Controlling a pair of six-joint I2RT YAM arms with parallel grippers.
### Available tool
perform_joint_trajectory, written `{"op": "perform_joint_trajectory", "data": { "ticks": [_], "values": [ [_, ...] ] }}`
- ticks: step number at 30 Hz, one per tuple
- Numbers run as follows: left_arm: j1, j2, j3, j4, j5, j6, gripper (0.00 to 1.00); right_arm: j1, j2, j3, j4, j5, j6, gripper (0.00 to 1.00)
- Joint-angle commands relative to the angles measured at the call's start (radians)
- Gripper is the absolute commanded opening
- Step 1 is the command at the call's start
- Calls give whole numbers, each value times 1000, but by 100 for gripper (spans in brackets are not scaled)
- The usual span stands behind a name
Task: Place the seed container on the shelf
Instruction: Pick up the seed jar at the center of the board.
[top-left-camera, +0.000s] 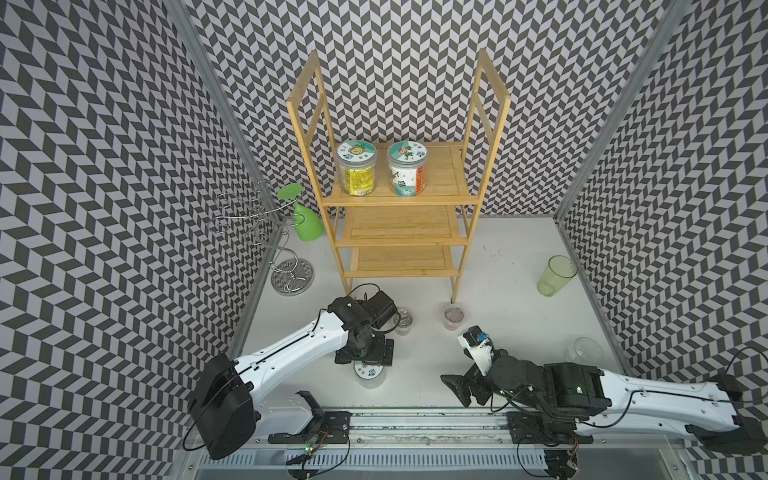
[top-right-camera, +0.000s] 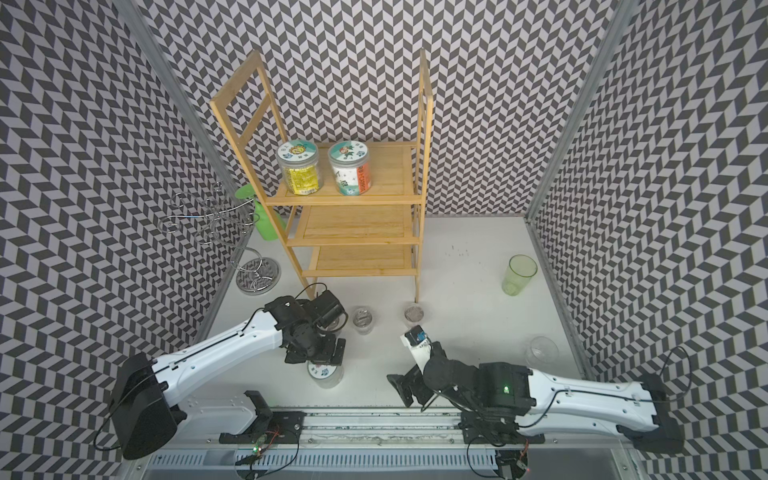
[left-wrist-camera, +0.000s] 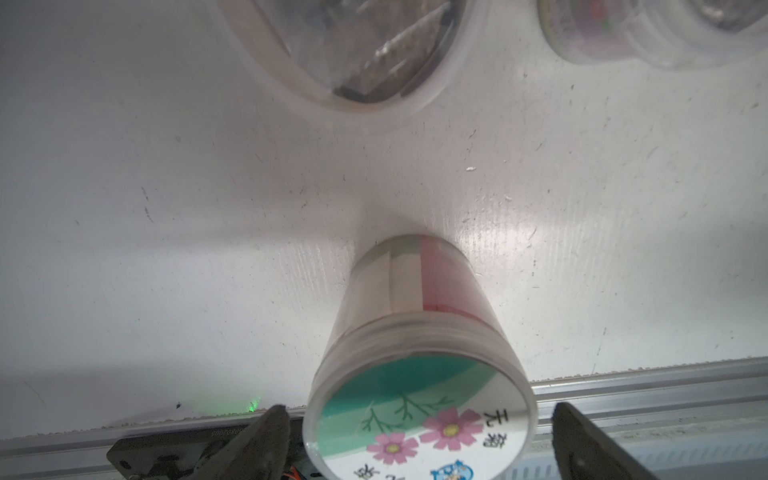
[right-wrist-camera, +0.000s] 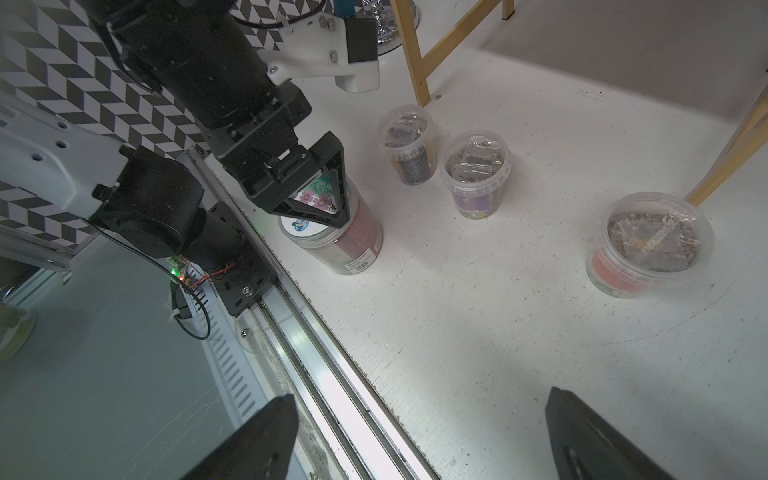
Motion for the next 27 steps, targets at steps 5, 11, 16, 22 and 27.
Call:
{"op": "perform_joint_trajectory", "data": {
  "ticks": [5, 11, 16, 22, 27],
  "values": [
    [5, -1, -52, 33, -11, 4, 100, 4, -5, -6, 24, 22, 18, 97],
    [4, 3, -60, 53, 4, -2, 100, 4, 2, -6, 26, 19, 15, 97],
    [-14, 19, -45, 35, -3, 6, 98, 5, 4, -5, 26, 21, 16, 97],
    [-27, 32, -32, 1, -13, 22, 94, 6, 0, -7, 23, 22, 21, 97],
    [-44, 55, -2, -17, -18, 27, 88, 6, 1, -8, 23, 20, 22, 97]
  ]
}}
